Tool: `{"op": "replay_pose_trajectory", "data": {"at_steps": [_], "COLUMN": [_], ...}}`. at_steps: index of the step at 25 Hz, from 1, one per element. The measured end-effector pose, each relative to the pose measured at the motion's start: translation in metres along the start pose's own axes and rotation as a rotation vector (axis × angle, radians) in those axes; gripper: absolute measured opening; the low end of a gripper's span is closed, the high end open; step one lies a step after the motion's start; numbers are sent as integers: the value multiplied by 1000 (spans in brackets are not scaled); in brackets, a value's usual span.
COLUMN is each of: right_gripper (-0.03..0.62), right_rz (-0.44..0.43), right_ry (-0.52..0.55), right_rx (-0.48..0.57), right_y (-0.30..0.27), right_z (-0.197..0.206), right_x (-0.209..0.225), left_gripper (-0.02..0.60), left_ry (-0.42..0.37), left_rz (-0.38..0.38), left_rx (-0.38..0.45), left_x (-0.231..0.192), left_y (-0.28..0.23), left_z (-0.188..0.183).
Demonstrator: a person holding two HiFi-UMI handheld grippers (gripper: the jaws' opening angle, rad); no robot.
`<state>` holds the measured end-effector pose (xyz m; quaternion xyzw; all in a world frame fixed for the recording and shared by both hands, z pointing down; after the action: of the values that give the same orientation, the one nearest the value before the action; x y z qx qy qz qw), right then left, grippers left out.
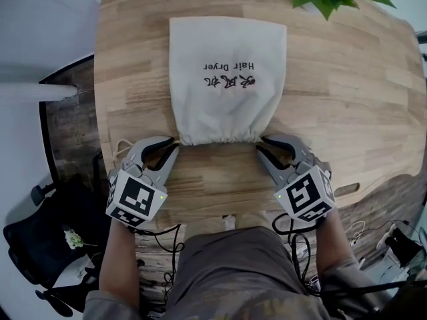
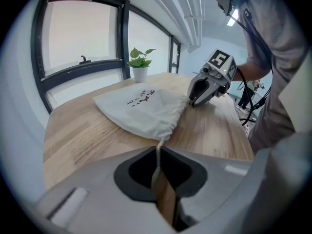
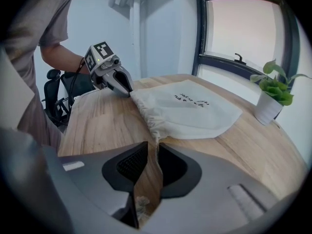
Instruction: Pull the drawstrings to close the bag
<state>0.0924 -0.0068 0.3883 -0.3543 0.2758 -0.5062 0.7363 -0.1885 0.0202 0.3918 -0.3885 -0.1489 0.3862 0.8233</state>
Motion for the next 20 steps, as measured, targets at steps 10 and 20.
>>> {"op": "replay_pose_trajectory", "data": {"at_steps": [10,20], "right_gripper": [35,32], "right_rz": [15,50], "right_ry": [-41,-115], "right_rx": [-30,-57], "right_y": [-1,0], "right_z": [-3,-4], "right_x": [3,5], "left_gripper": [14,8], "left_ry": [30,105], "left_rz": [-54,-151], "left_rx": [-6,-37], "left_x": [2,-2], "left_y": [0,4], "left_z": [-1,1]}}
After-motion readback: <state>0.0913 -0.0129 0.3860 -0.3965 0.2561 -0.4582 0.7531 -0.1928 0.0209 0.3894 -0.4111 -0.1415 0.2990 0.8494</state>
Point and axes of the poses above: the fingertips, and each gripper's own axes: y backward along the fingers, x to its right, z out of its underside, the point moved 10 cm from there along y, backward along the fingers, and after that the axes turned 3 degrees about y, right-handed, at the moved point
